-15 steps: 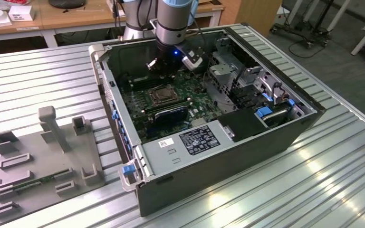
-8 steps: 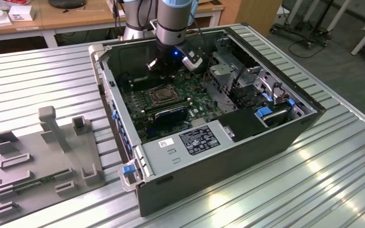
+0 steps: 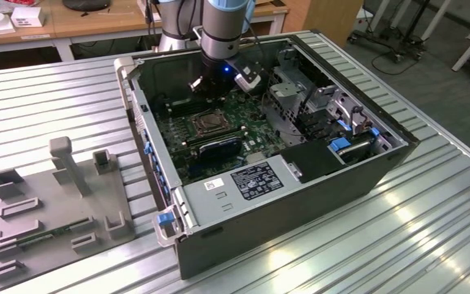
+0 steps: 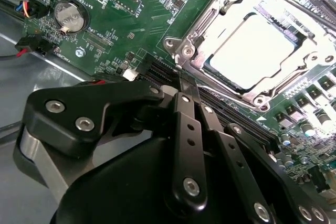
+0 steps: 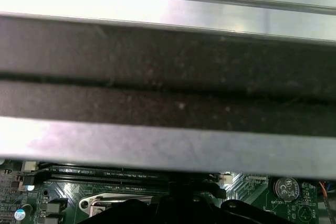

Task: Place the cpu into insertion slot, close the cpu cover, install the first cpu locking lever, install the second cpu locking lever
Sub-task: 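Install the first cpu locking lever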

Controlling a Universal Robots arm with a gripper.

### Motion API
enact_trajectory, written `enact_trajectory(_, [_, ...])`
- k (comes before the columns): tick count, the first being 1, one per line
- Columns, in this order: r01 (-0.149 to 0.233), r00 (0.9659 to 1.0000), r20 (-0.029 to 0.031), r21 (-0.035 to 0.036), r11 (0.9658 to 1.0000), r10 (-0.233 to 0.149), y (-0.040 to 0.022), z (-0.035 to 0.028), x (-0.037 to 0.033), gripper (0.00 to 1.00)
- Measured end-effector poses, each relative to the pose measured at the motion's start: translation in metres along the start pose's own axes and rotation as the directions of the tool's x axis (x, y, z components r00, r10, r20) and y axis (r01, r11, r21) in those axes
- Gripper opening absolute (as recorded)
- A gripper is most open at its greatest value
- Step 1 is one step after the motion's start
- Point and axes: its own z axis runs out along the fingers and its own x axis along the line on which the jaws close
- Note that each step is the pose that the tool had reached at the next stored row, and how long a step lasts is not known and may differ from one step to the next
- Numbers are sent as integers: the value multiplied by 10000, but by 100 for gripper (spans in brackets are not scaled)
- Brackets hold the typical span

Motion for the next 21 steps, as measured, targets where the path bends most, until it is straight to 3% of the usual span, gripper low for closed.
enact_trajectory(8, [5,10000,-10,153,9999,-5,-13,-2,1,10])
enact_trajectory(15, [8,10000,-16,247,9997,-7,-16,6,1,10])
enact_trajectory(21, [9,10000,-17,261,9997,-8,-16,3,1,10])
